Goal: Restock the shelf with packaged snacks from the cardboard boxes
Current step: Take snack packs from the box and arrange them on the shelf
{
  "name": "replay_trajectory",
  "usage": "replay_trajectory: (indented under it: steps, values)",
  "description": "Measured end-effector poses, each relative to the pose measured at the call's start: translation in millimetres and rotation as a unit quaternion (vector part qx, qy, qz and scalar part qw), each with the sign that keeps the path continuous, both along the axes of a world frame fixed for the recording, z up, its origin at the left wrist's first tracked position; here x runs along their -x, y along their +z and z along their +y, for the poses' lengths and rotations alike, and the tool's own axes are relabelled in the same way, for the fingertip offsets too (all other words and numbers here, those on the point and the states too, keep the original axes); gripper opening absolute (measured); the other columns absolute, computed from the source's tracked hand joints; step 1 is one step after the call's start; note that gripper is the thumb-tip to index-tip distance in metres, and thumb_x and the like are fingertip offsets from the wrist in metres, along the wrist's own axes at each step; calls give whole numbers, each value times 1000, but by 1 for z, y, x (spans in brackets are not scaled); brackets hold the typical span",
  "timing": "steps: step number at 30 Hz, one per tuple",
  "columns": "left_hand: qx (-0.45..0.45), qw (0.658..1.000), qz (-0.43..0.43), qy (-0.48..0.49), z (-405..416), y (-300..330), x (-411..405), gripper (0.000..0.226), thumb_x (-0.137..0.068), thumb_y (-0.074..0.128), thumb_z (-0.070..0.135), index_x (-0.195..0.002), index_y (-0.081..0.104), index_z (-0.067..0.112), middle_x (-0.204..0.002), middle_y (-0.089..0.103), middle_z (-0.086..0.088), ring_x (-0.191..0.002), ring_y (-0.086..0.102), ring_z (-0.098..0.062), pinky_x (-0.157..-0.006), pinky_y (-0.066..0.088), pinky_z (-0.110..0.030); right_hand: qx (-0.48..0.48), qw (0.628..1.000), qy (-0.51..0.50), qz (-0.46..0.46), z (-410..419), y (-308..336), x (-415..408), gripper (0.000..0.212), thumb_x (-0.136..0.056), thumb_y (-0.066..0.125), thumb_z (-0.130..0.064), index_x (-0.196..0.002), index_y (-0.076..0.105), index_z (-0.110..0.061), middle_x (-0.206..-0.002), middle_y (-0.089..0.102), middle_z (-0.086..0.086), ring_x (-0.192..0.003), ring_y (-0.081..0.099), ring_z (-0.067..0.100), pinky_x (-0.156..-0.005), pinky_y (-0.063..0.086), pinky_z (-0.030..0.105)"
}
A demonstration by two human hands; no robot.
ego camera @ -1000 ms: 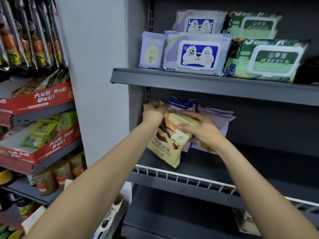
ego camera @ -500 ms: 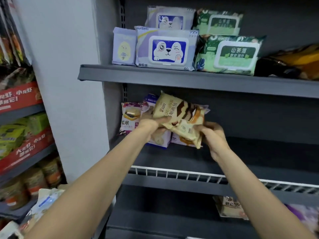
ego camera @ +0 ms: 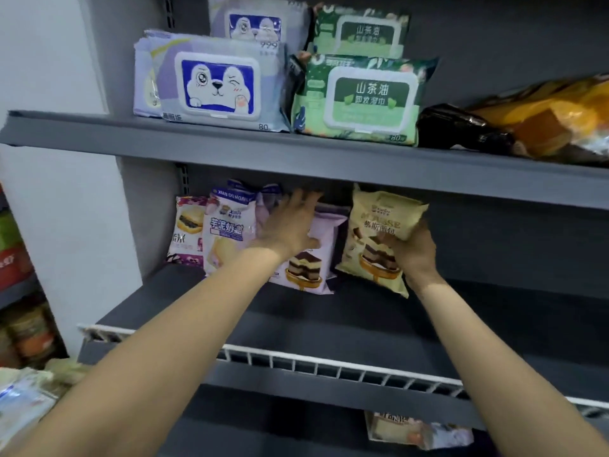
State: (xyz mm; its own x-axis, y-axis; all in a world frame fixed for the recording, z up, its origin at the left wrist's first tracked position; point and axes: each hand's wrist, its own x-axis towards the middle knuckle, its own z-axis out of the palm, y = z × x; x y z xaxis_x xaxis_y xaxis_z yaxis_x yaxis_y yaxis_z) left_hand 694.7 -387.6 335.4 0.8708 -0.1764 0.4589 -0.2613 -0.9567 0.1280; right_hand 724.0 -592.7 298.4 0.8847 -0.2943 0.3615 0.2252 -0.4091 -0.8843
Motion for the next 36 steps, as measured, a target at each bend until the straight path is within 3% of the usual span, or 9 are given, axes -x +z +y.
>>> replay_trajectory:
  steps: [2, 6, 10, 12, 16, 18, 23, 29, 36]
  values:
    - [-83, 995, 38, 33, -1, -6, -13, 96, -76, 74, 38, -149, 14, 22, -152, 23, -6, -140, 24, -28, -113, 22, -43, 21, 999, 4, 32, -5, -2, -21, 51, -81, 73, -21, -125, 54, -7, -119, 65, 10, -112, 60, 27, -92, 46, 30]
    - [-81, 993, 79, 27, -7, -13, -33, 104, -68, 78, 44, -148, 15, 23, -152, 24, -4, -139, 25, -28, -112, 24, -42, 63, 994, 20, 87, -3, -7, -46, 50, -87, 66, -18, -130, 46, -1, -127, 59, 17, -119, 55, 31, -93, 43, 31]
    - [-98, 991, 72, 50, -10, -16, -41, 96, -70, 77, 41, -146, 22, 24, -150, 27, -1, -137, 27, -27, -112, 26, -41, 114, 981, 19, 155, -4, -21, -53, 90, -89, 64, -22, -150, 0, -7, -139, 45, 23, -125, 47, 36, -99, 41, 37]
    - [-115, 989, 68, 64, -11, -19, -42, 93, -71, 76, 42, -146, 23, 25, -150, 28, 0, -137, 27, -27, -112, 26, -41, 154, 981, -4, 115, -3, -22, -52, 105, -86, 68, -20, -149, -16, -18, -146, 29, 25, -132, 38, 37, -104, 37, 43]
    - [-115, 988, 71, 80, -15, -22, -41, 89, -74, 74, 39, -145, 23, 26, -151, 26, 0, -139, 24, -28, -111, 27, -43, 418, 906, -65, 13, 4, -25, -48, 94, -81, 71, -19, -150, 8, -25, -145, 15, 23, -133, 23, 38, -107, 33, 45]
    - [-109, 989, 69, 77, -18, -22, -39, 86, -76, 72, 35, -146, 23, 25, -151, 26, 0, -140, 24, -27, -112, 27, -42, 468, 882, -50, 10, 8, -26, -46, 87, -83, 69, -21, -150, 14, -22, -146, 13, 20, -136, 20, 37, -111, 28, 42]
    - [-14, 998, 3, 63, -19, -20, -25, 61, -86, 59, 17, -141, 34, 18, -146, 37, -7, -134, 36, -27, -109, 32, -35, 389, 917, 41, -73, 23, -11, -20, 64, -90, 56, -7, -146, 27, -17, -149, 17, 14, -136, 24, 32, -108, 34, 39]
    - [110, 987, -35, 115, 6, -13, 26, 30, -91, 47, 18, -120, 56, 17, -121, 61, -15, -105, 59, -35, -82, 51, -39, 318, 924, 163, -132, 68, 15, 26, 27, -93, 49, -11, -117, 60, -10, -124, 58, 12, -114, 54, 30, -90, 48, 39]
    - [186, 958, -46, 215, 99, -45, 153, 19, -89, 52, 21, -104, 63, 18, -95, 69, -6, -93, 61, -30, -74, 49, -34, 268, 897, 328, -129, 170, 1, 125, 20, -92, 51, -14, -103, 67, -16, -99, 70, 5, -89, 63, 22, -78, 50, 35]
